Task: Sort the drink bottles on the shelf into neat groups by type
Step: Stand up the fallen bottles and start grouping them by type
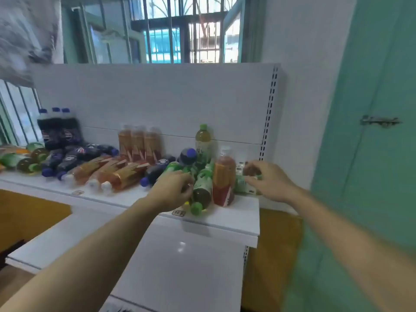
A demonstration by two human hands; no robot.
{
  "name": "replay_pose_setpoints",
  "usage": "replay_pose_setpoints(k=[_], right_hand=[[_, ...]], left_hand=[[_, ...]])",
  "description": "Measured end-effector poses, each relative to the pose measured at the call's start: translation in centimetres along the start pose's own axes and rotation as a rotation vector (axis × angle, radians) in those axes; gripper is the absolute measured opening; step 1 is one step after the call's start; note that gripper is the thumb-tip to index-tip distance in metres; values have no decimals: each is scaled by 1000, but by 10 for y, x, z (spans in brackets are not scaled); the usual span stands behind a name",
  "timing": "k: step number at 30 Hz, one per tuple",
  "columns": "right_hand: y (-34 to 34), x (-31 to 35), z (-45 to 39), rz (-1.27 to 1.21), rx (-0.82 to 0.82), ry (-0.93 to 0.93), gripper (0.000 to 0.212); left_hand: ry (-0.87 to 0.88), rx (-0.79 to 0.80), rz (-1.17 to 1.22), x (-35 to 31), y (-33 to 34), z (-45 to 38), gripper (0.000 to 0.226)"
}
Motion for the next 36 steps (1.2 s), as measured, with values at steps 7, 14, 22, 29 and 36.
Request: replay_pose_setpoints(k=[7, 14, 22, 29, 36], right_hand=[[64, -65, -7, -166, 113, 152, 24], [47, -81, -13, -72, -208, 157, 14], [63, -160, -5, -444, 29, 606, 30], [-4, -141, -54, -635, -297, 377, 17], [-28, -38, -142, -253, -41, -4, 38]], left_hand=[[-173, -34, 52, -2, 31, -15, 12], [-275, -66, 74, -4, 37, -31, 11], [-332, -22, -62, -21, 56, -56, 6], [-378, -36, -40, -16, 60, -56, 5], [-433, -32, -31, -18, 56, -59, 11]])
Point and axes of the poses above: each hand's wrist, its own z-axis away from the middle knuckle, its own y-axis out of the palm, x = y × z, the point moved 7 cm from there along -z, towards the middle knuckle
